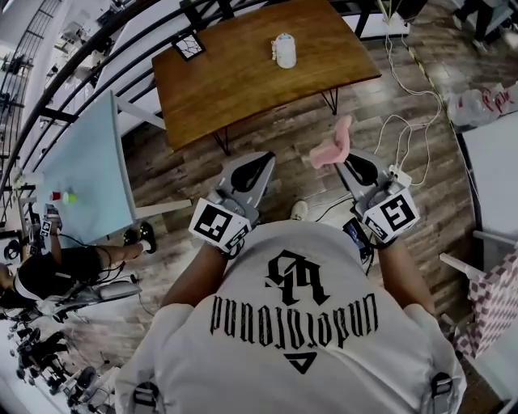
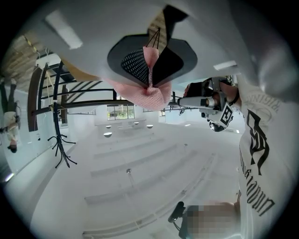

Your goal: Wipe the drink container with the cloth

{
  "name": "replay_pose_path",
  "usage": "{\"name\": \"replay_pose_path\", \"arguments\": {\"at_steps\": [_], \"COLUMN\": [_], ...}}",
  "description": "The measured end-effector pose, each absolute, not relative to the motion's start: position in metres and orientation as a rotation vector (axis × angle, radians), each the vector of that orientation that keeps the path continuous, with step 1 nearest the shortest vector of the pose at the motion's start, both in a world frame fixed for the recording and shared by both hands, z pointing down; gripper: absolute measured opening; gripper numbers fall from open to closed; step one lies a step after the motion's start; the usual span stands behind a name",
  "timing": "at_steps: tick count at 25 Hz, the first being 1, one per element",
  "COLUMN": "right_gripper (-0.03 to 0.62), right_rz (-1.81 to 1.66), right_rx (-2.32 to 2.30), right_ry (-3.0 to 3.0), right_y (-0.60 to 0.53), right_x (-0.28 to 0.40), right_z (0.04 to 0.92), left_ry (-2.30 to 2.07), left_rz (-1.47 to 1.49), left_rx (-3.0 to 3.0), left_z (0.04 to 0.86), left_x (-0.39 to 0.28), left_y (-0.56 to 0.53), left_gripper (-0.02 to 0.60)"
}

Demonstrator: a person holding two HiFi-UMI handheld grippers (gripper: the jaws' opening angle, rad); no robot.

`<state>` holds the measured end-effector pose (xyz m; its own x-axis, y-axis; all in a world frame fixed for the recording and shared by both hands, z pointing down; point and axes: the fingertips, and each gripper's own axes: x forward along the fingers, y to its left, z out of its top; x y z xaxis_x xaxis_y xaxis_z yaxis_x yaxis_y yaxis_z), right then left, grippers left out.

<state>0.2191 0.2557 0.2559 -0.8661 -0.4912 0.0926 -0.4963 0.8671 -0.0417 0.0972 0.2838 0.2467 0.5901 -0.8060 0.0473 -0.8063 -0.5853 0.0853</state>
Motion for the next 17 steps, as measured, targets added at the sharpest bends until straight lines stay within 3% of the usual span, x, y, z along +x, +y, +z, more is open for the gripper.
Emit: {"name": "replay_pose_path", "arguments": {"at_steps": [17], "right_gripper": [0.026], "right_rz": [0.071], "right_rx": [0.707], "right_ry": [-2.971], "right_y": [0.256], "right_x": [0.184], "right_z": [0.254], "left_ry": [-1.395], "left_rz": [-0.004], "left_rx": [2.725], "left_z": [0.247], "left_x": [0.068], "left_y": [0.282], "left_gripper": [0.049]}}
